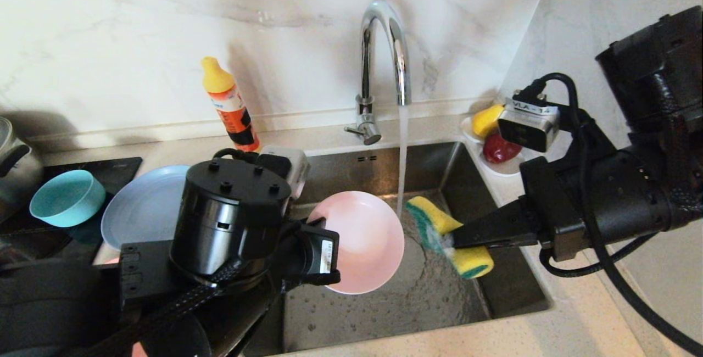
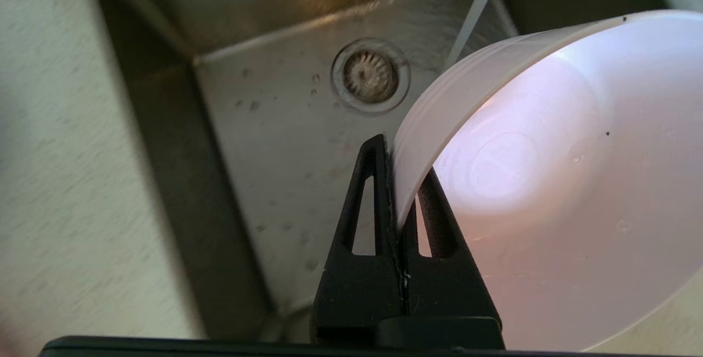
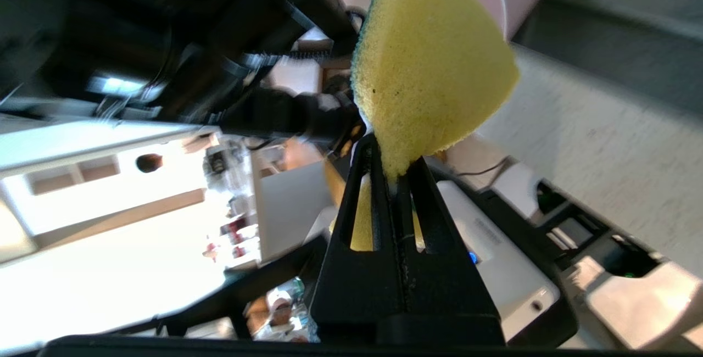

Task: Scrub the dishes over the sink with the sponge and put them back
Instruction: Wipe the bowl

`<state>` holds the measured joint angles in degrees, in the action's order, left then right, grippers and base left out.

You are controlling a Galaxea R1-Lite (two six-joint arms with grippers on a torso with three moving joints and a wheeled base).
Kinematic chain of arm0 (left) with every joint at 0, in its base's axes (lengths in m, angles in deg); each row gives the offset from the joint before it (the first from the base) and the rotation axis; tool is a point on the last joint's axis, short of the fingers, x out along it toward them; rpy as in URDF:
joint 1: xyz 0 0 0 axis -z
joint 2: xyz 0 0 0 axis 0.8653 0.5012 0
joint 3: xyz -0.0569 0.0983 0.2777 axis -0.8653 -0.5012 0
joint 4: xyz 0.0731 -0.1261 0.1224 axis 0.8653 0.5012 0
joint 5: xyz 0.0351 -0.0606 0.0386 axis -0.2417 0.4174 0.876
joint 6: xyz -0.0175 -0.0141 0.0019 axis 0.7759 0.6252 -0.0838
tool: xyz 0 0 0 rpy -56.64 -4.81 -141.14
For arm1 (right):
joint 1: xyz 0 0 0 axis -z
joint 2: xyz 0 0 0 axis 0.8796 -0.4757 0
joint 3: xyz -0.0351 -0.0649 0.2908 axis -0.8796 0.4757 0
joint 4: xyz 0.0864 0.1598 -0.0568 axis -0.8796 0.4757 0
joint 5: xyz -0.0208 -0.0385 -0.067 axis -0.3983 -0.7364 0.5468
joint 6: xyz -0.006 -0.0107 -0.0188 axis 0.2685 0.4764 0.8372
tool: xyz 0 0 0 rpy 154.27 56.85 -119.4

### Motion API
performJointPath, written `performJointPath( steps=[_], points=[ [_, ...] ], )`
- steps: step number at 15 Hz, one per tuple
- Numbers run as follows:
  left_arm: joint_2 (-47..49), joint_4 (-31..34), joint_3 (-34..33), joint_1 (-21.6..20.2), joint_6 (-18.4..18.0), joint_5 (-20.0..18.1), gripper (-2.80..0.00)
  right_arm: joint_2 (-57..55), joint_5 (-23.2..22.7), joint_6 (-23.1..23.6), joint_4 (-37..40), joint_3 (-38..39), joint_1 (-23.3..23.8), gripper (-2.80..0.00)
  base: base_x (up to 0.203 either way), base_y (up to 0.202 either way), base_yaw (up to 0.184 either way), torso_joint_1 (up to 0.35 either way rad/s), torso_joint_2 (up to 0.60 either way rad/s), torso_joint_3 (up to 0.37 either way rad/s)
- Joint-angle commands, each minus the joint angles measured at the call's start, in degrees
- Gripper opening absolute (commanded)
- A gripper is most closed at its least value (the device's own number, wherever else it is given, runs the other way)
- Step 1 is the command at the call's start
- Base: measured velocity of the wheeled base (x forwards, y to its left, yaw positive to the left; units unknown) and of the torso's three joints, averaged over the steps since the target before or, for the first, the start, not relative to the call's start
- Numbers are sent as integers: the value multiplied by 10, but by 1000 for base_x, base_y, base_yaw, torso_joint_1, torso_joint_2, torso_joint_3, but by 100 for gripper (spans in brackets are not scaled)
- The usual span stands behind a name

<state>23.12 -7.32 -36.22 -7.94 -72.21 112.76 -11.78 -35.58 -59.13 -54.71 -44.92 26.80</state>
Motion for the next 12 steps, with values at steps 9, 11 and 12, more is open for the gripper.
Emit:
performJointPath(
  steps=[9, 11, 12],
  points=[
    [21, -57, 20, 1, 1, 2, -280, -133, 61, -14, 22, -133, -17, -280, 0, 0, 0, 0, 0, 0],
    [19, -58, 20, 1, 0, 2, -280, -153, 68, -15, 47, -175, -15, -280, 0, 0, 0, 0, 0, 0],
    [19, -58, 20, 1, -1, 1, -280, -162, 68, -15, 52, -192, -14, -280, 0, 0, 0, 0, 0, 0]
  ],
)
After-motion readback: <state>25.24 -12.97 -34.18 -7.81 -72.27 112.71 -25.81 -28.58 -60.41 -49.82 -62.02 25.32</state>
